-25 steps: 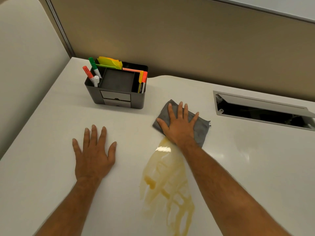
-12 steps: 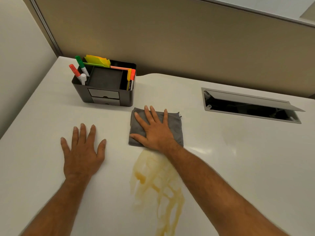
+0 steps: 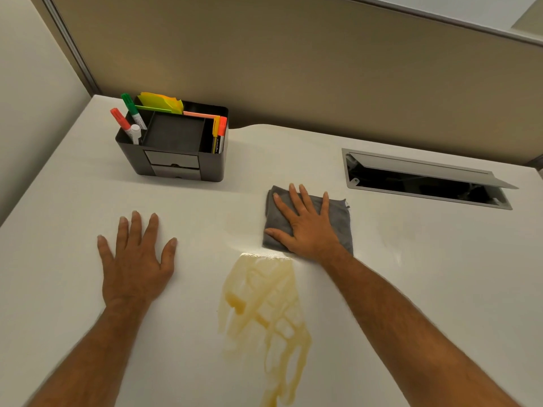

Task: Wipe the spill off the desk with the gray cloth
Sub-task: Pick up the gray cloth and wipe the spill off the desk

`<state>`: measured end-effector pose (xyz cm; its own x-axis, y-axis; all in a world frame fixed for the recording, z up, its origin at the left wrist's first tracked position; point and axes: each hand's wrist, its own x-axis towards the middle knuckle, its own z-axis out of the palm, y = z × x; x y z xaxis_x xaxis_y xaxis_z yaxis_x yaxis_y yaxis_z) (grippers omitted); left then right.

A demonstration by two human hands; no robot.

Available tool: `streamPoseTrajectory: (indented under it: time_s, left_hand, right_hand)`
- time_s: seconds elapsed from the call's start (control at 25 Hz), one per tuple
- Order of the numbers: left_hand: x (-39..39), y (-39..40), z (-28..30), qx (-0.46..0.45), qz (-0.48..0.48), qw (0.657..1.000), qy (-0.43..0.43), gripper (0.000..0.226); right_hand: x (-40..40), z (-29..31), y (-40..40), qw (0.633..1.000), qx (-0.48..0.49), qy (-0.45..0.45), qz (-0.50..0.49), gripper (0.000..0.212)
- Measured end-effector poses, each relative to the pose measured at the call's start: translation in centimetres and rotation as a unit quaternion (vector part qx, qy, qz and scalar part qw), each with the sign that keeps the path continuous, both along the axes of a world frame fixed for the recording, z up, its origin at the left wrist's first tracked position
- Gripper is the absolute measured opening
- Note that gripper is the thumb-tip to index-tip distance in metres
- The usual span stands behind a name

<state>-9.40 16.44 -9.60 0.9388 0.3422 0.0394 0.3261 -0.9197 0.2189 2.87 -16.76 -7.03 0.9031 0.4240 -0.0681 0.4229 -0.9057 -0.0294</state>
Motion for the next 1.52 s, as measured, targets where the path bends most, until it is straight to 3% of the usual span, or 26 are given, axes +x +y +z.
streamPoseTrajectory:
  time_s: [0.36,0.6,1.2,1.52]
  left_hand:
    - [0.0,0.0,0.2,-0.006,-0.001,1.0,0.0,0.078]
    - [0.0,-0.2,0.2,-0.012,0.0,1.0,0.001,0.078]
    - [0.1,0.0,0.3,-0.003,-0.007,1.0,0.007,0.078]
    - [0.1,0.3,0.2,-0.012,-0.012,1.0,0.003,0.075]
  right_hand:
    - [-2.7,0.0,-3.4,0.987,0.009,-0.001,-0.159,0.086]
    - [-4.5,-0.1,-0.7,0.982,0.007,0.0,-0.188,0.085]
    - [-3.4,-0.3,11.3,0.997,0.02,0.004,-0.069,0.087]
    - [-6.0,-0.6,13.3,0.999,0.024,-0.009,0.035,0.083]
